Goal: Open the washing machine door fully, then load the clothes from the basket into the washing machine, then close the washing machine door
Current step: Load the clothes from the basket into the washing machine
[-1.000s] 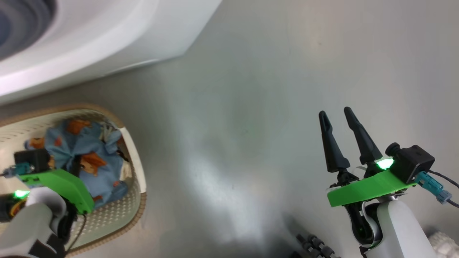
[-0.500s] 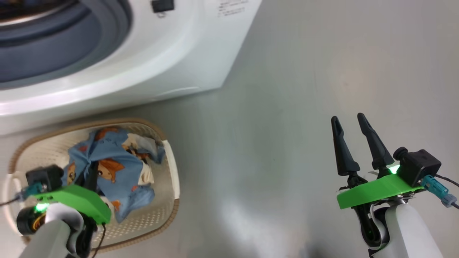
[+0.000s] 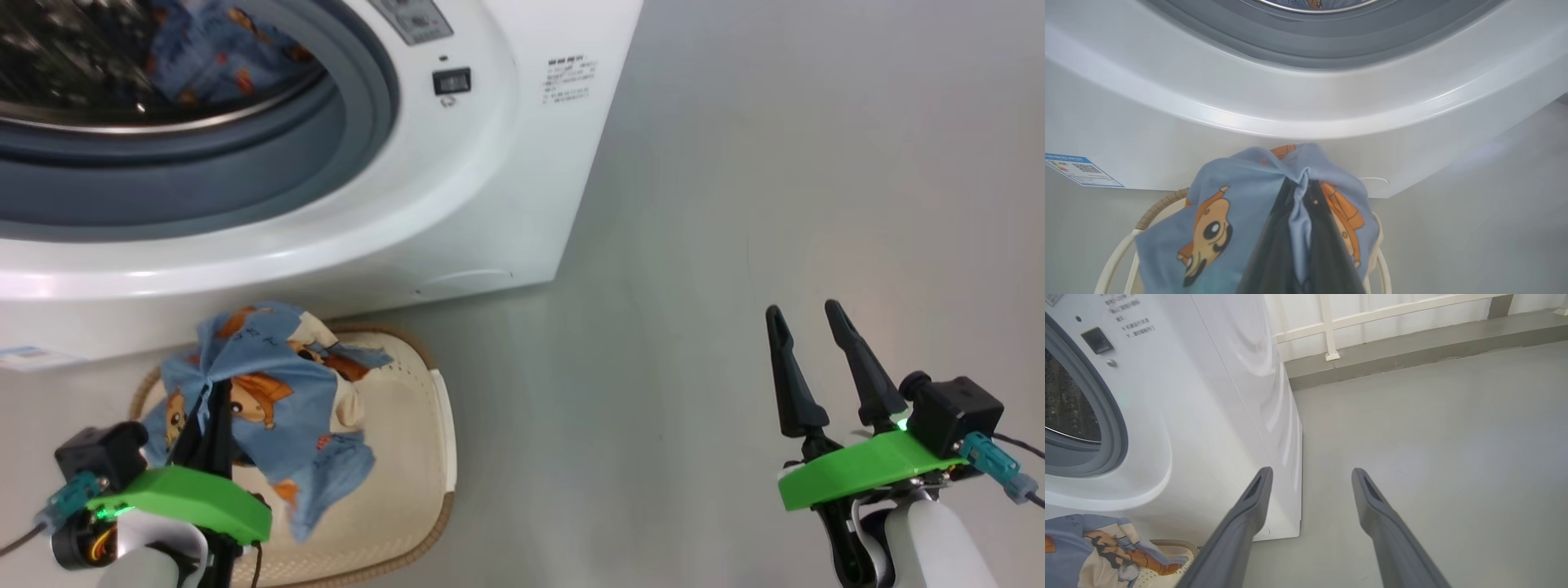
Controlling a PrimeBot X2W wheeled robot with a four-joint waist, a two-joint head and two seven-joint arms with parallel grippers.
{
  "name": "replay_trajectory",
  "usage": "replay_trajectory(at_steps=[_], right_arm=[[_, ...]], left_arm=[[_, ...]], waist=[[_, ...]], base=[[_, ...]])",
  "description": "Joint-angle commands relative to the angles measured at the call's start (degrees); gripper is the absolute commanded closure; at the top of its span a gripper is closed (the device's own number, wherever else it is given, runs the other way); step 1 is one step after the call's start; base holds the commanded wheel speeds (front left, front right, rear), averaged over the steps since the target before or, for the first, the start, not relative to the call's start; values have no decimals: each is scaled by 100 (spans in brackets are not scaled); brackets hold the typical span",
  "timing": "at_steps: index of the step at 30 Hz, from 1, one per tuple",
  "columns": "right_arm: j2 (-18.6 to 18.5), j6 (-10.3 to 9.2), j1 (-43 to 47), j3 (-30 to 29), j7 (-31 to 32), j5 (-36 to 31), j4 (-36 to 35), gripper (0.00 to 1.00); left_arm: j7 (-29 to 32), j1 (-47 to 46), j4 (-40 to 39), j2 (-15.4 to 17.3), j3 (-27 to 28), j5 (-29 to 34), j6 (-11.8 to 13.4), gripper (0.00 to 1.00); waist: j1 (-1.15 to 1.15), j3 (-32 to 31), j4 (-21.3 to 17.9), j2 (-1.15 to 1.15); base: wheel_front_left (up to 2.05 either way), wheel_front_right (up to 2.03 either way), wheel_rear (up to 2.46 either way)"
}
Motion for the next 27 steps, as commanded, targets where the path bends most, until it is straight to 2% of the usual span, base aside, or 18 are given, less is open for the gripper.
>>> replay_trajectory(at_steps=[1, 10, 18, 27], right_arm=[[-15, 14, 158, 125, -27, -69, -95, 0], [-15, 14, 310, 23, -27, -220, -61, 0], [-15, 14, 491, 3, -27, -318, -74, 0], [-15, 14, 644, 1, -27, -393, -104, 0]], left_arm=[[-51, 152, -228, 103, 286, 87, -15, 100], [-51, 691, -1177, -152, 857, 631, -15, 100], [-51, 1024, -1876, -365, 1073, 1040, -15, 100], [-51, 1398, -2288, -559, 1460, 1440, -15, 100]], waist=[[0, -361, 149, 0], [0, -959, 194, 0], [0, -1383, 200, 0], [0, -1775, 146, 0]], base=[[0, 0, 0], [0, 0, 0], [0, 0, 0], [0, 0, 0]])
